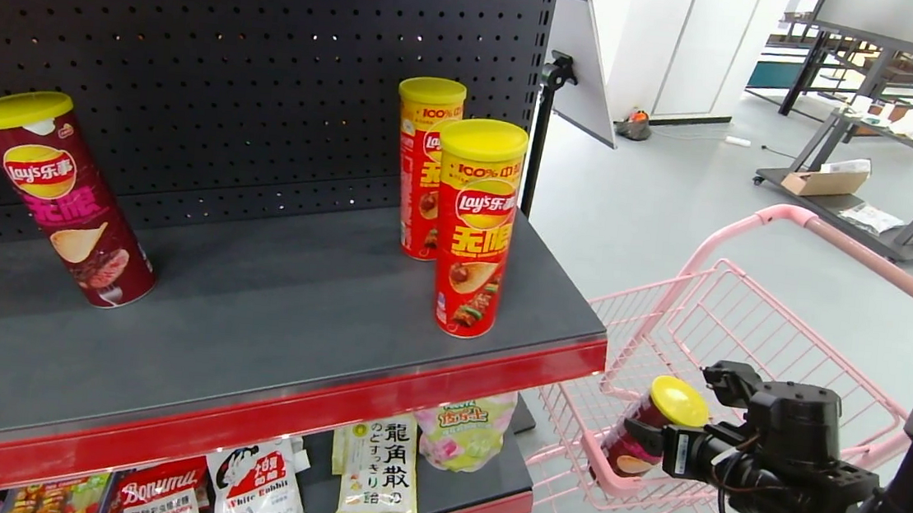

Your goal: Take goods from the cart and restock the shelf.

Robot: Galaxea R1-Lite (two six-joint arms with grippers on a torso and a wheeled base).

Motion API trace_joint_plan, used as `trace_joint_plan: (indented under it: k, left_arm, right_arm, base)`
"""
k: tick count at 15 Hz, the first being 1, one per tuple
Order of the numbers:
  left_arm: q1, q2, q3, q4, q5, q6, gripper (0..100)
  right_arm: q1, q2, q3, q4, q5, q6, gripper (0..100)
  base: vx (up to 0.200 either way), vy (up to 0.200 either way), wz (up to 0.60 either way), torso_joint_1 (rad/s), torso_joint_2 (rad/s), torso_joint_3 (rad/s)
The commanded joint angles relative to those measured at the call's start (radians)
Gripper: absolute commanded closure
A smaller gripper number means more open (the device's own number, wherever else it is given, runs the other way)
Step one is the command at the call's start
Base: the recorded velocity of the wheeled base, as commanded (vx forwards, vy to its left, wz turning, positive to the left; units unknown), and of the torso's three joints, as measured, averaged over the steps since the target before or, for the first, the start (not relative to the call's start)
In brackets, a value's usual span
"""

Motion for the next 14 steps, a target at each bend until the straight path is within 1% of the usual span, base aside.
trace_joint_plan:
  k: [1,9,10,14]
  left_arm:
    - [0.000,0.000,0.000,0.000,0.000,0.000,0]
    - [0.000,0.000,0.000,0.000,0.000,0.000,0]
    - [0.000,0.000,0.000,0.000,0.000,0.000,0]
    - [0.000,0.000,0.000,0.000,0.000,0.000,0]
  right_arm:
    - [0.007,0.039,-0.026,-0.003,-0.011,0.001,0]
    - [0.011,0.104,-0.087,-0.006,-0.055,-0.001,0]
    - [0.008,0.120,-0.110,-0.008,-0.063,-0.002,0]
    - [0.008,0.161,-0.117,-0.075,-0.092,-0.018,0]
  base:
    - [0.000,0.000,0.00,0.000,0.00,0.000]
    - [0.000,0.000,0.00,0.000,0.00,0.000]
    - [0.000,0.000,0.00,0.000,0.00,0.000]
    - [0.000,0.000,0.00,0.000,0.00,0.000]
